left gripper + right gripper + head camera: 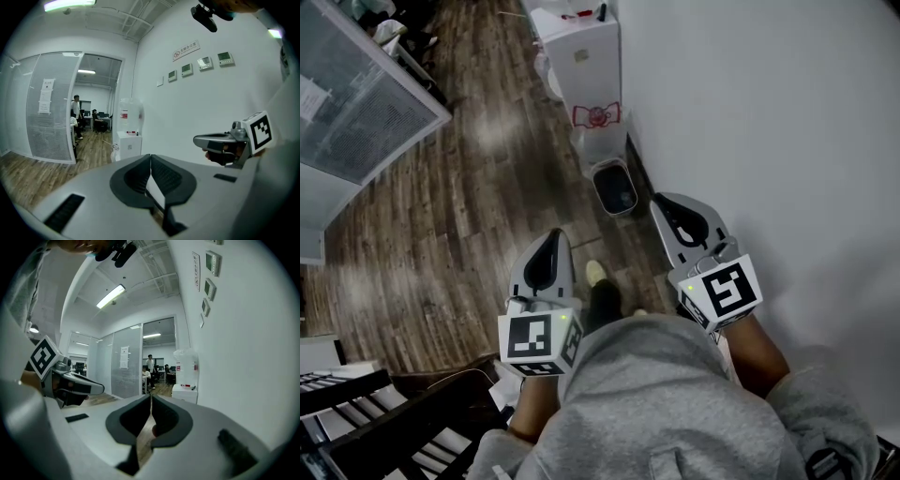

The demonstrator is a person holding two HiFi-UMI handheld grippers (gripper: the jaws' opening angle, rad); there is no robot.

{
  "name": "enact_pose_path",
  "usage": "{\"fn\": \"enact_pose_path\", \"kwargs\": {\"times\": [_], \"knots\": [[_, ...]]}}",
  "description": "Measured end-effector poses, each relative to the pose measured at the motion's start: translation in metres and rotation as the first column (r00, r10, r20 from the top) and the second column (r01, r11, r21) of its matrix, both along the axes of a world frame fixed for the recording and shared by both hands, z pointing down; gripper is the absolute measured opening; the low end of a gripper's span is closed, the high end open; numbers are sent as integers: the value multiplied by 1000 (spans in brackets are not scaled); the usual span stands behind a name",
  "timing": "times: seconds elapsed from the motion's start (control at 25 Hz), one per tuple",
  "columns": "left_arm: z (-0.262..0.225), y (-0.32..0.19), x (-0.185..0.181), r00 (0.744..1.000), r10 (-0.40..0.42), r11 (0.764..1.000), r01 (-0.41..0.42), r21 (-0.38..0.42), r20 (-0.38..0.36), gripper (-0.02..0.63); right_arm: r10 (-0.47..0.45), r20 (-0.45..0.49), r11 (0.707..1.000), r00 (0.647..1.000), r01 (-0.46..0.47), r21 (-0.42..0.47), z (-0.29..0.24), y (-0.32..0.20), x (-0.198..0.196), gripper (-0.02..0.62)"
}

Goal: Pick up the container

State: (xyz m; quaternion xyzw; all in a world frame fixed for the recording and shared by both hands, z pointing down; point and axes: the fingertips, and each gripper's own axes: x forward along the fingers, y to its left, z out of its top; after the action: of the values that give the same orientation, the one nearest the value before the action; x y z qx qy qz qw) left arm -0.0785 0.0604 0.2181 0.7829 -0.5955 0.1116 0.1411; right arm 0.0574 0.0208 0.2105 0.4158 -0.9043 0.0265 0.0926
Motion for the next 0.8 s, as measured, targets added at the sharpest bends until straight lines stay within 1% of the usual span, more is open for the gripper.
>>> {"fn": "enact_pose_path", "kwargs": {"times": [0.4,0.56,0.8], "knots": [[12,-58,-37,999,43,998,-44,-38,-20,15,40,-44,999,998,-41,-18,3,-47,-35,28],[8,-82,-54,998,50,998,-51,-27,-36,15,50,-67,999,996,-51,-10,1,-68,-52,28],[15,-113,-83,998,44,999,-45,-31,-55,15,52,-92,999,994,-52,-1,2,-101,-77,28]]}}
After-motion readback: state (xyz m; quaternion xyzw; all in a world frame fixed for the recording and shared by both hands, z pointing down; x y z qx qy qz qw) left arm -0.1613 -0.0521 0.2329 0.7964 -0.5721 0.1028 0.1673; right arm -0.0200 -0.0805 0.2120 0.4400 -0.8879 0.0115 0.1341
